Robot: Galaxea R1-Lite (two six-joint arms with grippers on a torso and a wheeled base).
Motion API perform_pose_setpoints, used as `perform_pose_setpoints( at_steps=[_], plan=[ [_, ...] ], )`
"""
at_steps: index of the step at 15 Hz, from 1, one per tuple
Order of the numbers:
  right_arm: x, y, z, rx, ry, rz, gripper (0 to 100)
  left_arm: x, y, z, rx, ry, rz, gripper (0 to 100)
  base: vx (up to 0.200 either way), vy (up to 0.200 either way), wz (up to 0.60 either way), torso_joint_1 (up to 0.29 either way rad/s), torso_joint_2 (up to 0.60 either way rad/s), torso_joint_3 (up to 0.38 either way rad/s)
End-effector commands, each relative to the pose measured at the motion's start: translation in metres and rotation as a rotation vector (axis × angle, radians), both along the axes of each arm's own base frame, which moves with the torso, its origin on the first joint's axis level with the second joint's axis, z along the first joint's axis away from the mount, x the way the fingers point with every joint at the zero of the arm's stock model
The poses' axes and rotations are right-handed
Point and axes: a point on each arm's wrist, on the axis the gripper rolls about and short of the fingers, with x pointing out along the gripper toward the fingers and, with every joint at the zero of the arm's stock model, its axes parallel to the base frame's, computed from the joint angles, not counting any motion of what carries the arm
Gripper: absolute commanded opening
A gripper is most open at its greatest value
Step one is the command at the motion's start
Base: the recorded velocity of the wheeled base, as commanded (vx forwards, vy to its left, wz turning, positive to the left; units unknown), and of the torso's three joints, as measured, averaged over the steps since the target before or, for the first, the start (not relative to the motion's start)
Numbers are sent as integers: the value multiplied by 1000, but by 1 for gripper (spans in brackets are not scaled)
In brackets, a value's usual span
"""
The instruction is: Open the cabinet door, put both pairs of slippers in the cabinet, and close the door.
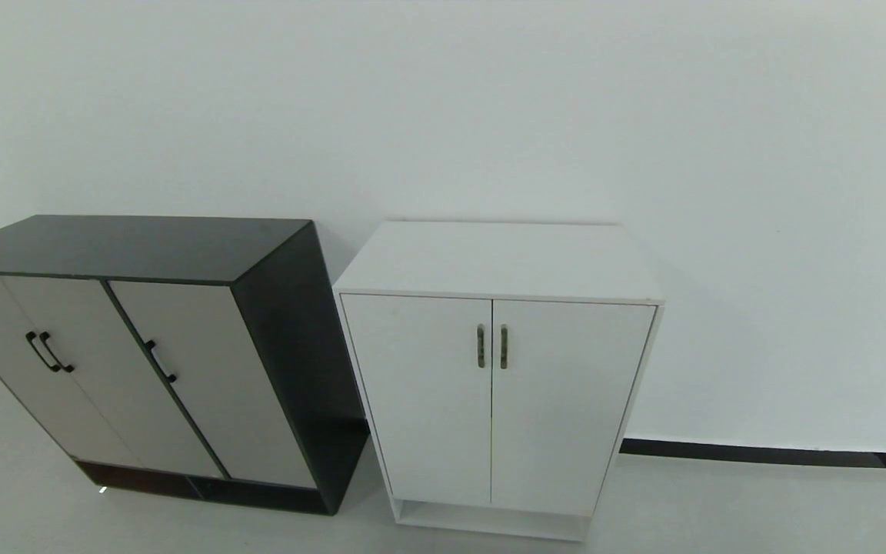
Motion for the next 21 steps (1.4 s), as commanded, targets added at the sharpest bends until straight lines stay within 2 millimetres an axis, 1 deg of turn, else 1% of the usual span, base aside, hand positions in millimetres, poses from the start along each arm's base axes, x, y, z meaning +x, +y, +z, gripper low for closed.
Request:
perform_pose_setpoints(
  at_steps=[1, 3, 4, 5, 7, 9, 10, 11, 13, 14, 17, 18, 21],
  plan=[
    [-3, 0, 0, 37, -24, -62, 0, 0, 0, 0, 0, 1, 0, 0, 0, 0, 0, 0, 0, 0],
    [-5, 1, 0, 61, -39, -173, 0, 0, 0, 0, 0, 1, 0, 0, 0, 0, 0, 0, 0, 0],
    [-7, 2, 0, 63, -62, -298, 0, 0, 0, 0, 0, 1, 0, 0, 0, 0, 0, 0, 0, 0],
    [-7, 1, 0, 81, -60, -333, 0, 0, 0, 0, 0, 1, 0, 0, 0, 0, 0, 0, 0, 0],
    [-7, 1, 0, 97, -59, -341, 0, 0, 0, 0, 0, 1, 0, 0, 0, 0, 0, 0, 0, 0],
    [-7, 2, 0, 71, -63, -304, 0, 0, 0, 0, 0, 1, 0, 0, 0, 0, 0, 0, 0, 0],
    [-6, 6, -5, 24, -49, -106, 0, 0, 0, 0, 0, 1, 0, 0, 0, 0, 0, 0, 0, 0],
    [-6, 6, -5, 28, -48, -83, 0, 0, 0, 0, -2, 1, 0, 0, 0, 0, 0, 0, 0, 0],
    [-6, 5, -6, 119, -24, -135, 0, 0, 0, 0, -2, 1, 0, 0, 0, 0, 0, 0, 0, 0],
    [-6, 4, -6, 152, -25, -205, 0, 0, 0, 0, -2, 1, 0, 0, 0, 0, 0, 0, 0, 0],
    [-11, 6, -8, 117, -100, -298, 0, 0, 0, 0, -2, 1, 0, 0, 0, 0, 0, 0, 0, 0],
    [-13, 5, -8, 127, -133, -293, 0, 0, 0, 0, -2, 1, 0, 0, 0, 0, 0, 0, 0, 0],
    [-13, 5, -8, 130, -130, -301, 0, 0, 0, 0, -2, 1, 2, 0, 0, 0, 0, 0, 0, 0]
  ],
)
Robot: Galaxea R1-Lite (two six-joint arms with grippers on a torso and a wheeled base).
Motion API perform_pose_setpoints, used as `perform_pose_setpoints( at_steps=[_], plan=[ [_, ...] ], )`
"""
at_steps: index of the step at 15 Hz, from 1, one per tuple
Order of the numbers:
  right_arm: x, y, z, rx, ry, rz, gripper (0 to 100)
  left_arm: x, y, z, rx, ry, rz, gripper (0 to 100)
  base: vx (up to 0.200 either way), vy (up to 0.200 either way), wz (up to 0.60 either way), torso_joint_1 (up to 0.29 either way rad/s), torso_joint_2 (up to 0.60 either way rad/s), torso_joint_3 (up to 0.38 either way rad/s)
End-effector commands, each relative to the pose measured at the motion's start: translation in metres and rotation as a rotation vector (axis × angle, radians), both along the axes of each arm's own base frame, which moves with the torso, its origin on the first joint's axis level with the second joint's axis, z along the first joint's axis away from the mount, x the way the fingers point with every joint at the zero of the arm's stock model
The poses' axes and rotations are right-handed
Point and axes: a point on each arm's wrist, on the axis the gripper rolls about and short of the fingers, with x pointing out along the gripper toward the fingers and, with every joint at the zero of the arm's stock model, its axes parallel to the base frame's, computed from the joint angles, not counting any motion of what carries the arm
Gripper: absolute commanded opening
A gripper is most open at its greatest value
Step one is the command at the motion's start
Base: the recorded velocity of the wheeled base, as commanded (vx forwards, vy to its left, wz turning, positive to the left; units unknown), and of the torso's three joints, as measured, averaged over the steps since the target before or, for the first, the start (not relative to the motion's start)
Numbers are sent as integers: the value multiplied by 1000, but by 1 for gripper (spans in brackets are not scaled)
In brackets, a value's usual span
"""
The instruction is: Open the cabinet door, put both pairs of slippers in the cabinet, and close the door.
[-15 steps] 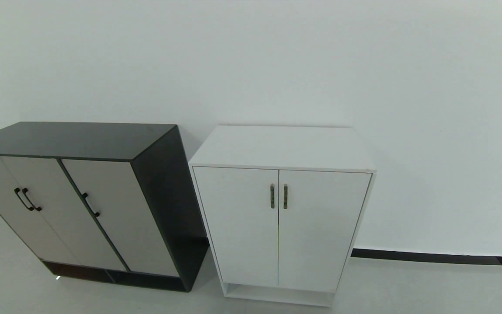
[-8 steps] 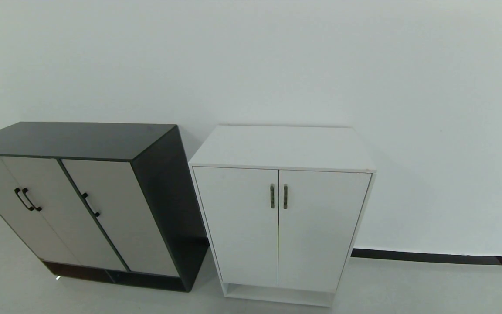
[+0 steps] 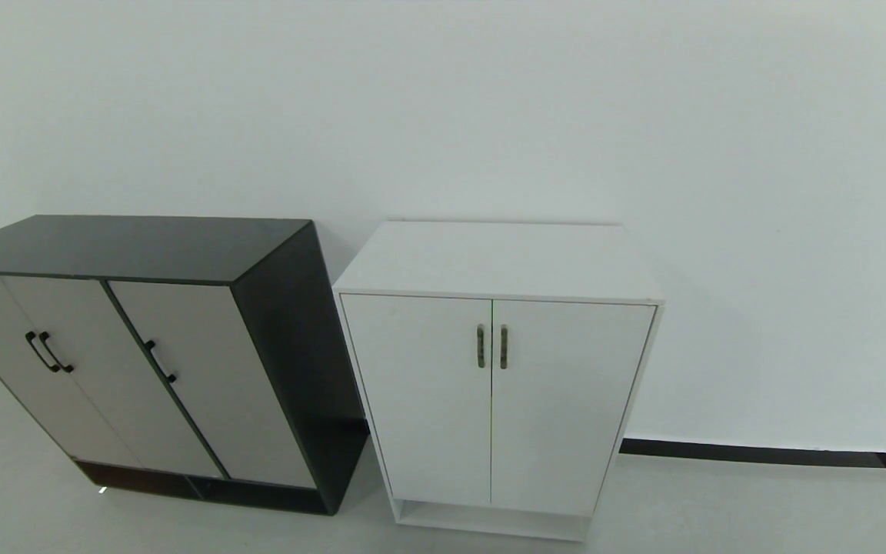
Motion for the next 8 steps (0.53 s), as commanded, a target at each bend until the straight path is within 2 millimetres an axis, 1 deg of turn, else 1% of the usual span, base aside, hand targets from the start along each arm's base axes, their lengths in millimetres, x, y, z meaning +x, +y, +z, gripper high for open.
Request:
perform_pose_setpoints(
  at_steps=[1, 8],
  plan=[
    [-1, 0, -1, 9, -11, -3, 0, 0, 0, 0, -1, 1, 0, 0, 0, 0, 0, 0, 0, 0],
    [-1, 0, 0, 35, -17, 3, 0, 0, 0, 0, -1, 1, 0, 0, 0, 0, 0, 0, 0, 0]
  ],
)
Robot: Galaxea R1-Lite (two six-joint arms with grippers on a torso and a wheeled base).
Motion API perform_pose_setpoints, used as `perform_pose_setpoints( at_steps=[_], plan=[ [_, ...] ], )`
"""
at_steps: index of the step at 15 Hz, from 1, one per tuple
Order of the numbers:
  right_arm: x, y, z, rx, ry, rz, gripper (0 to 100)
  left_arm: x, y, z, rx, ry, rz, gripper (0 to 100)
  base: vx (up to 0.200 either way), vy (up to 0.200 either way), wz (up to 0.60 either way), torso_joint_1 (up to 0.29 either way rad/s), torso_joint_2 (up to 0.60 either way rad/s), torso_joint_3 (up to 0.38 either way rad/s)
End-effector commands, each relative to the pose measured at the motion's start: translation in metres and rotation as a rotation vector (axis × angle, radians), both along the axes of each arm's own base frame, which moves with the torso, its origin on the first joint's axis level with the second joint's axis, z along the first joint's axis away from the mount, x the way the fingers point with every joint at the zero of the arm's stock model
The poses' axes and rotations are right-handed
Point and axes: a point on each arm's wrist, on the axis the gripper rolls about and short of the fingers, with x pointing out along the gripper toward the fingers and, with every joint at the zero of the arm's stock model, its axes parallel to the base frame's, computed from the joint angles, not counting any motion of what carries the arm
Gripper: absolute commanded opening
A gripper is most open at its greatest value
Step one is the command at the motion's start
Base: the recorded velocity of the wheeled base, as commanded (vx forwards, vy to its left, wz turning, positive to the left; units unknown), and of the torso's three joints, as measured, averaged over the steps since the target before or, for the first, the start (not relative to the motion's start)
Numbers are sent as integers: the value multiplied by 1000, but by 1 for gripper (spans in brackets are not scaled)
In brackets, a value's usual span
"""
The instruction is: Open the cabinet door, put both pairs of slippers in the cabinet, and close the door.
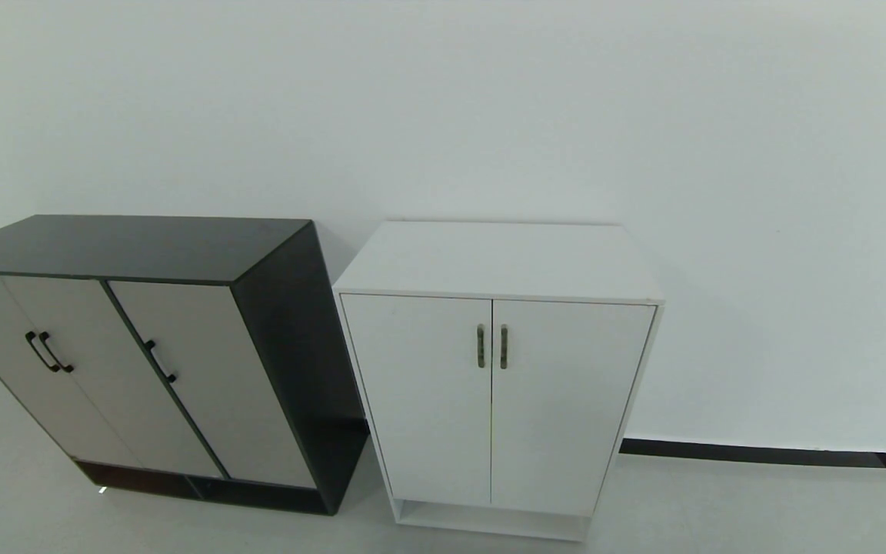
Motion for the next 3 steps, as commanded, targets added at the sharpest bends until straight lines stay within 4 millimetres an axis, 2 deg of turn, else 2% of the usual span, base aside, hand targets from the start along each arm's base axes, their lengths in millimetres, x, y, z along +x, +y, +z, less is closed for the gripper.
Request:
perform_pose_setpoints(
  at_steps=[1, 3],
  plan=[
    [0, 0, 0, -1, 2, 1, 0, 0, 0, 0, 1, 1, 0, 0, 0, 0, 0, 0, 0, 0],
    [0, 0, 0, 6, -1, 0, 0, 0, 0, 0, -1, 1, 0, 0, 0, 0, 0, 0, 0, 0]
  ],
)
